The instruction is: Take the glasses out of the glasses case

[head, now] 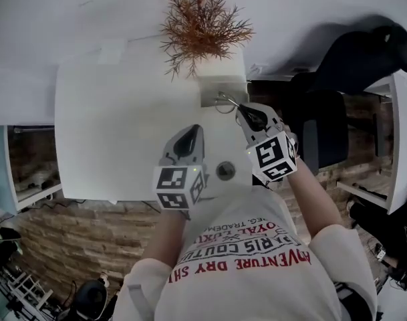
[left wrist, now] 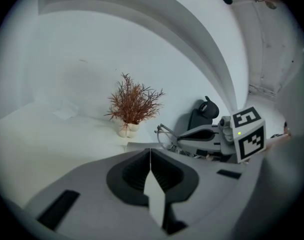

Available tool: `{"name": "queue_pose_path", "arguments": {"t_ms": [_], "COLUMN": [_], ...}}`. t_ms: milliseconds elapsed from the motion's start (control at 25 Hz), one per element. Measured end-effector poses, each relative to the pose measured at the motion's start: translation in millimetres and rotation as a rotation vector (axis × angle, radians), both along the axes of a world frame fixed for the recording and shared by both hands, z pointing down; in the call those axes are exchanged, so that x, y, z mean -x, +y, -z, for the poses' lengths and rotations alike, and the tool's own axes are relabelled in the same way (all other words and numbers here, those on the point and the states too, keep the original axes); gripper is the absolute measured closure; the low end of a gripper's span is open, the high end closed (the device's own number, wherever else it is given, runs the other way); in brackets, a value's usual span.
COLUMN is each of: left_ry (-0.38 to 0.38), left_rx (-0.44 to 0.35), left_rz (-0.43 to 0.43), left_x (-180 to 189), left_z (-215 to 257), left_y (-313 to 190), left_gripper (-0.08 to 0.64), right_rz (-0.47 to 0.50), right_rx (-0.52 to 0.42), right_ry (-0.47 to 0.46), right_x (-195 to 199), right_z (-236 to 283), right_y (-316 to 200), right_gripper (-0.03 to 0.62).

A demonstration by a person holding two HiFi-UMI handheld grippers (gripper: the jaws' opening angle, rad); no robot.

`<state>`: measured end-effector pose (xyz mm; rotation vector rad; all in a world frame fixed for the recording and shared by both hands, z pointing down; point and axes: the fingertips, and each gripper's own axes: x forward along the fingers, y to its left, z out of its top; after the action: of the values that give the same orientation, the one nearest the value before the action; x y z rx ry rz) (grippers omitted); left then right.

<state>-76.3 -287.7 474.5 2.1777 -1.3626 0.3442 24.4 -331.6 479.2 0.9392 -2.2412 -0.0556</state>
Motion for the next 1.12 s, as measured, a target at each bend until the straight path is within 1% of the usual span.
{"name": "queue_pose_path", "arguments": {"t_ms": [120,280,360,440,640,760,920,1120], "left_ry": [-0.006,-0.015,-0.019,-0.023,-0.023,-0.021,-0.013,-0.008], "left_rx": [-0.027,-0.059,-0.072,-0.094,-0.144,-0.16,-0.162,-0.167], "left_rz": [-0.027,-0.066,-0.083,-0.1,-0.116,-0.118,-0.108,-0.103], "left_x": [-0.1,1.5,0.1,-0.8,-1.1,1.0,4.2,3.4], "left_z": [9.7,20.9,27.0,33.9,48.1,53.2,54.0,52.7], "left_y": [5.0,8.2,10.2,7.6,1.5,1.2,1.1,4.7], "left_gripper": [0.551,0.551,0.551,0.551,0.551,0.551,0.551,0.551], "right_rz": [-0.112,-0.288,-0.353,-0.399,-0.455,-0.472,-0.458,-0.452], "right_rx": [0.005,-0.026,-0.031,-0.034,-0.008,0.009,-0.006,-0.001], "right_ry": [-0.112,-0.242,-0.302,-0.36,-0.474,-0.518,-0.508,-0.502], "right_x": [-6.0,-16.4,-20.6,-21.6,-21.5,-20.4,-15.4,-14.0], "right_z": [12.6,23.5,28.1,32.8,44.3,51.2,56.5,53.0], "right_y": [18.0,33.8,41.9,46.7,51.0,48.4,44.8,49.7], "right_gripper": [0.568,0.568,0.568,0.568,0.568,0.568,0.568,0.568]}}
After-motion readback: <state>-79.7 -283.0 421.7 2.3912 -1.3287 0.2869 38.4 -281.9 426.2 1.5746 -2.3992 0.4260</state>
